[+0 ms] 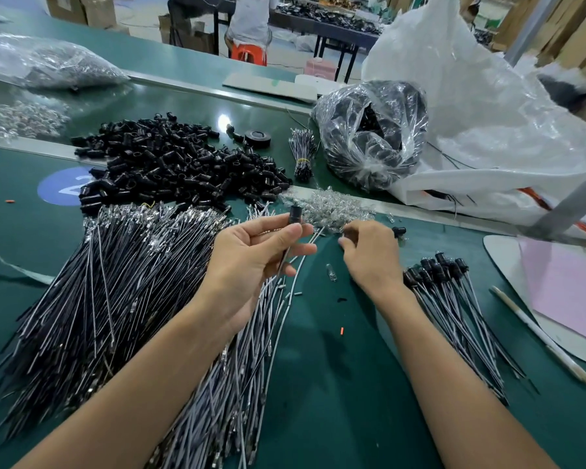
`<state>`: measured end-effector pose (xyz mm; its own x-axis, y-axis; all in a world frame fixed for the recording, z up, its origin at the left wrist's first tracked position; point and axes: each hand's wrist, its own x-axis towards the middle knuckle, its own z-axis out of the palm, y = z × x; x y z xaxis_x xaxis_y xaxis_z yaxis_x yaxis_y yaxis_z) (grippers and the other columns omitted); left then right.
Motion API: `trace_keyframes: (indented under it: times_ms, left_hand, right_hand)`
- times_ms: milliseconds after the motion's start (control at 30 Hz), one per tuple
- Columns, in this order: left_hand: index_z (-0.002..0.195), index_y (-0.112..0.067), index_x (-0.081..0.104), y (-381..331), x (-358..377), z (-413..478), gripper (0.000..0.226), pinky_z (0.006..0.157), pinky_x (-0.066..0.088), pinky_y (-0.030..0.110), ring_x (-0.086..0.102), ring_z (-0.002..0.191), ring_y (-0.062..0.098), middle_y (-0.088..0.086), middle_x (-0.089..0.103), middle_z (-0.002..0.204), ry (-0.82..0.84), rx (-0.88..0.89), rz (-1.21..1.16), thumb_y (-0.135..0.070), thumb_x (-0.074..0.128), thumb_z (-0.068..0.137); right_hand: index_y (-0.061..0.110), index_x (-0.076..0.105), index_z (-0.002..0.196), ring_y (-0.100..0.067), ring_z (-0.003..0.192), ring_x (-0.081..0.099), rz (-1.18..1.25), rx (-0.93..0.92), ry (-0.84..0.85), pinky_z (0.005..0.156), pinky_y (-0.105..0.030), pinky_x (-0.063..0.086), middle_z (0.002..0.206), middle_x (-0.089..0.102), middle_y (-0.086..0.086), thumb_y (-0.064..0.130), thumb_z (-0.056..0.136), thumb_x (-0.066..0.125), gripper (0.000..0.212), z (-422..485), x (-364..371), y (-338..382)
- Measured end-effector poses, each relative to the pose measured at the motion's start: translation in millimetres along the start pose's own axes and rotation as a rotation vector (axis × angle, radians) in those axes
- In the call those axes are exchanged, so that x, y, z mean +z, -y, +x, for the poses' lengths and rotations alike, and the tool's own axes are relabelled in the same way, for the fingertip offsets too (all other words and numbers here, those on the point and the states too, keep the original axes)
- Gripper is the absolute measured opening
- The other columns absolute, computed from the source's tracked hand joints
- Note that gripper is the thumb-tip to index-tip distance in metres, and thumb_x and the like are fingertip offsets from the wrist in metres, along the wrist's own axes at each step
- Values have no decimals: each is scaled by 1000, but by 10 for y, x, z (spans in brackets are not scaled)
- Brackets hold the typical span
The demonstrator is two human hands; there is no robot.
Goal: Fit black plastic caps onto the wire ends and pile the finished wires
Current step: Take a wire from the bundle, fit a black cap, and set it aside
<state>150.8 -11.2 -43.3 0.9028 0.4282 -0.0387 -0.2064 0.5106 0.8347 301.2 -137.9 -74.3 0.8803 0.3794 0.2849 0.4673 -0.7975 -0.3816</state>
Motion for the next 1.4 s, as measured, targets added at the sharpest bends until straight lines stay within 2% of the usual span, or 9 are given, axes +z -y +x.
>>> trace_keyframes:
  times_ms: [167,300,367,567,733,833,933,1067,1400]
  left_hand:
    - [97,-5,67,29,55,-29,29,40,44,19,69,54,17,12,76,82,-18,113,178,-18,71,72]
    - [94,-10,70,51,59,-37,22,37,42,19,70,54,19,6,76,78,28,194,405,-15,76,74]
    - [91,-16,71,69,54,-37,16,38,42,18,71,57,18,1,76,76,82,231,538,-7,76,79]
    - [90,-24,72,100,46,-56,22,47,42,9,70,54,17,-3,76,74,208,328,657,-4,75,81]
    - [91,-32,72,119,30,-46,31,54,54,22,68,53,14,-12,75,77,207,428,752,-4,76,80]
    - [94,-31,72,116,26,-44,32,56,55,19,69,54,11,-13,75,81,208,464,795,-3,77,79]
    - [95,-26,73,117,23,-35,30,51,51,15,69,57,9,-13,74,79,199,459,812,-1,75,80]
    - [91,-25,73,128,9,-32,33,58,59,25,72,62,12,-6,75,78,221,413,772,6,73,79]
    - [88,-18,72,108,27,-33,34,57,58,23,70,56,17,-2,71,61,319,290,649,13,71,76]
  right_hand:
    - [10,64,86,-15,72,63,323,65,-54,74,-25,51,75,66,3,7,80,77,14,-85,-159,21]
    - [17,70,89,-14,65,70,929,-18,-64,65,-20,53,73,74,-2,2,76,80,22,-357,-427,143]
    - [18,72,86,-14,69,71,1048,-136,-80,66,-20,54,76,75,0,1,76,78,21,-507,-500,190]
    - [17,71,81,-4,68,65,1051,-184,-62,67,-14,50,73,71,9,-4,75,77,22,-623,-533,221]
    - [16,71,78,-1,64,64,1011,-191,-38,66,-12,50,71,71,11,-5,72,78,23,-646,-549,216]
    - [15,72,79,1,62,65,1004,-191,-11,64,-10,48,68,71,11,-8,72,77,25,-644,-568,193]
    - [16,74,80,-3,60,63,982,-226,33,64,-14,49,67,71,5,-11,76,73,27,-634,-579,142]
    - [14,72,78,-8,57,60,929,-257,59,61,-19,51,65,68,-5,-14,78,70,27,-636,-545,95]
    - [15,71,81,-7,56,60,1048,-274,196,60,-19,50,60,67,5,-28,76,59,45,-637,-524,71]
